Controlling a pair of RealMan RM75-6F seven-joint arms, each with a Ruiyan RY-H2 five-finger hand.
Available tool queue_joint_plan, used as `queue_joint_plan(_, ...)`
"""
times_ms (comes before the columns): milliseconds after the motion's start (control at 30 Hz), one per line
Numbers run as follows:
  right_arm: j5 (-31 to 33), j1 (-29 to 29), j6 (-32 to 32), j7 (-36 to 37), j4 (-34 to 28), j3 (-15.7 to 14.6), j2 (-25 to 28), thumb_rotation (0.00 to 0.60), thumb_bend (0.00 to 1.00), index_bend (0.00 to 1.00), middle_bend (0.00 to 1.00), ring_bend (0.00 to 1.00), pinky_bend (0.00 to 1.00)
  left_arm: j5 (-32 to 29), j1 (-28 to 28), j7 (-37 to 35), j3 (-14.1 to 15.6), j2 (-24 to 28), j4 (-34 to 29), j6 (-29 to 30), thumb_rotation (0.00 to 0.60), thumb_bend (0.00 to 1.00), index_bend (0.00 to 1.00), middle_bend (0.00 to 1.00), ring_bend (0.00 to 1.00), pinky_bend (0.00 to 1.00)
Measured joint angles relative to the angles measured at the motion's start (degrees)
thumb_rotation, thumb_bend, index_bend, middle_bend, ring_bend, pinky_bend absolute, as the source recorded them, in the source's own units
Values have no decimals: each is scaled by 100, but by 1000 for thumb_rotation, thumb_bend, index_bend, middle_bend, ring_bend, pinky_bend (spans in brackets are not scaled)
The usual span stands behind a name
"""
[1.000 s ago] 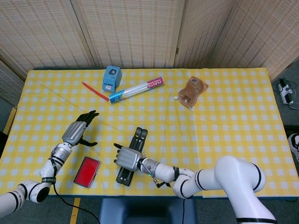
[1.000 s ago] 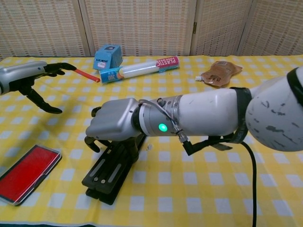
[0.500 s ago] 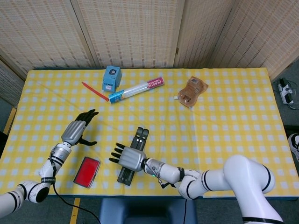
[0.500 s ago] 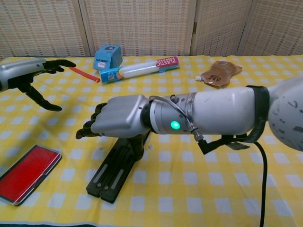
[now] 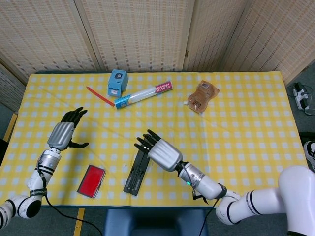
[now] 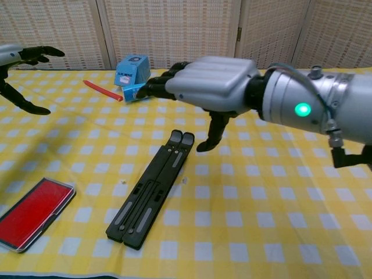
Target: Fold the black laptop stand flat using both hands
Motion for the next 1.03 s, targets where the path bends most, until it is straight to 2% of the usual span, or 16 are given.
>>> queue_joint_plan(167,-278,-840,928,129,-496,-227,660,600,207,0,97,87,14,-135,229,482,4,204,-208,371,600,135,0,0,0,0)
queue_joint_plan(400,-688,-1969,1913,704,-649,-567,1279,600,208,0,82,72,15,-170,765,806,119,453,-590,1105,600,134,0,0,0,0)
queue_joint_plan(733,-1071,-3547,2866,2283,-187,-838,1730,600,207,0,59,50,15,217,1628,1106,528,605,-1055,2183,600,134,0,0,0,0)
queue_joint_plan(867,-1220,-4070,3227,2735,96,-852,1771,600,207,0,56,46,14,417,1980,1199,710,617,-1176,2570,600,135,0,0,0,0)
queue_joint_plan(1033,-1336,-4516,3390,3357,376,-791,1833,600,208,0,54,38,2,655,2355,1282,919,631,-1292,2922,600,135,0,0,0,0)
